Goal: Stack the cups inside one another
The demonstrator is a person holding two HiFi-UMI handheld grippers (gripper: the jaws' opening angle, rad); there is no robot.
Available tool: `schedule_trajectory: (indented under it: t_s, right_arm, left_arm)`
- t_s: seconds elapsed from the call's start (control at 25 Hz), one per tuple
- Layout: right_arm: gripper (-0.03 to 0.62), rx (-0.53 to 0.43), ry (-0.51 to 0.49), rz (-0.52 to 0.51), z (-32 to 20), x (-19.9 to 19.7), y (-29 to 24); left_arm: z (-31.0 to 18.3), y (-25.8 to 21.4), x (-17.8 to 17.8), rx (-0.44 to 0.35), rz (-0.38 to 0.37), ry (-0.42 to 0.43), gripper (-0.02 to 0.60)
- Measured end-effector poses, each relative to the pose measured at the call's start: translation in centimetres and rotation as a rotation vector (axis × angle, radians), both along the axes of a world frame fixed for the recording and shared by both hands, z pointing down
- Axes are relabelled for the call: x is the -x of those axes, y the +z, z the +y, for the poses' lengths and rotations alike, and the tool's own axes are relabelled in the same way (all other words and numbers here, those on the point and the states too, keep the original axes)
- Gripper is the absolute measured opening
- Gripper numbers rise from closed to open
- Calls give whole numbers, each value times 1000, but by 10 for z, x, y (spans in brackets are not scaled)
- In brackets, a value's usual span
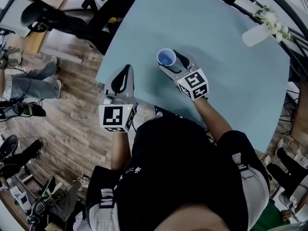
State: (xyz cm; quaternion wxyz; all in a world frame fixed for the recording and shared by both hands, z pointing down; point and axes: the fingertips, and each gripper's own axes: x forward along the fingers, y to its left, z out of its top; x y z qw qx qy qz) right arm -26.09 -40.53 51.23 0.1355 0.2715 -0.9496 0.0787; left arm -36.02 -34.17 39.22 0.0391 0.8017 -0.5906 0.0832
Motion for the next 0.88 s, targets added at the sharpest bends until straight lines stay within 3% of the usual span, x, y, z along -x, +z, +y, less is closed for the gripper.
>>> schedule_trajectory:
  t_s: [0.88]
  right_arm:
    - [330, 41, 1, 129, -4, 7, 50]
  left_arm:
    - [7, 4, 15, 17, -6, -29, -9]
